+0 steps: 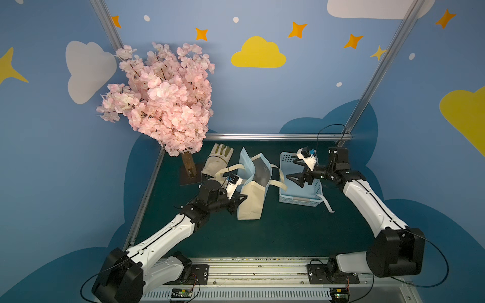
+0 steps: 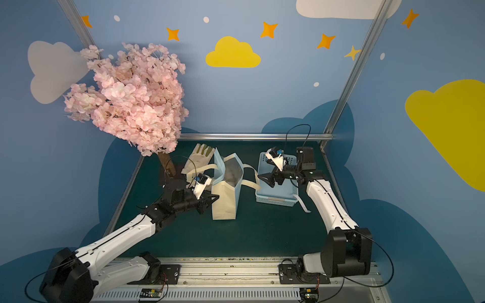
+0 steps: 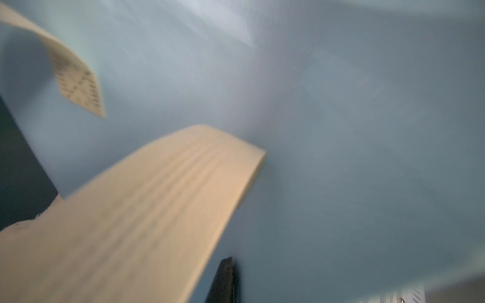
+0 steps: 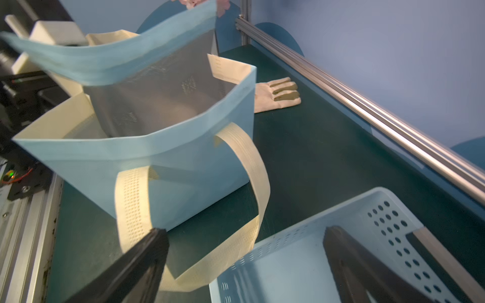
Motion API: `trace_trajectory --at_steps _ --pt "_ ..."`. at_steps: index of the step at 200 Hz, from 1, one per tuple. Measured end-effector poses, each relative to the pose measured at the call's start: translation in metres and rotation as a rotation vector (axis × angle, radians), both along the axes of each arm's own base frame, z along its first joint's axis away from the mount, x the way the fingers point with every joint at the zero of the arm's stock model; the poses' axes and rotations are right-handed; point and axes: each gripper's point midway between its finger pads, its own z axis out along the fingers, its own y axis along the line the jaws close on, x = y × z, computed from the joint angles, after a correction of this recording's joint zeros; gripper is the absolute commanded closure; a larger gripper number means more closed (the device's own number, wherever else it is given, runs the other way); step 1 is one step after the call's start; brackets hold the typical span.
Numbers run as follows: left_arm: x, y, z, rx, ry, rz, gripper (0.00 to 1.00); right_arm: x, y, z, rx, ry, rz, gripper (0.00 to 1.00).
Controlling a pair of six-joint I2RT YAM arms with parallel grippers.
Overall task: Place the ice pack in the delivery bag
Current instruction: Close the delivery bag at the center of the board.
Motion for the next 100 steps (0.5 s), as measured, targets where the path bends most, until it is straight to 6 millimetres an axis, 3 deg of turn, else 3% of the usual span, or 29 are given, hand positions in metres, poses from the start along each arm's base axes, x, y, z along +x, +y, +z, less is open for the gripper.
trace_trajectory --at_steps 20,49,100 --pt "-0.002 0.013 0.007 0.015 -0.036 0.04 0.97 0.004 0.015 0.008 0.006 -0.038 0.089 0.02" --pt "-0.004 0.046 0.014 0.01 -0.086 0.133 0.97 0.021 0.037 0.01 0.026 -0.056 0.189 0.02" --pt "0.001 0.088 -0.005 -0.005 -0.062 0.221 0.97 0.054 0.083 -0.017 0.054 -0.009 0.325 0.02"
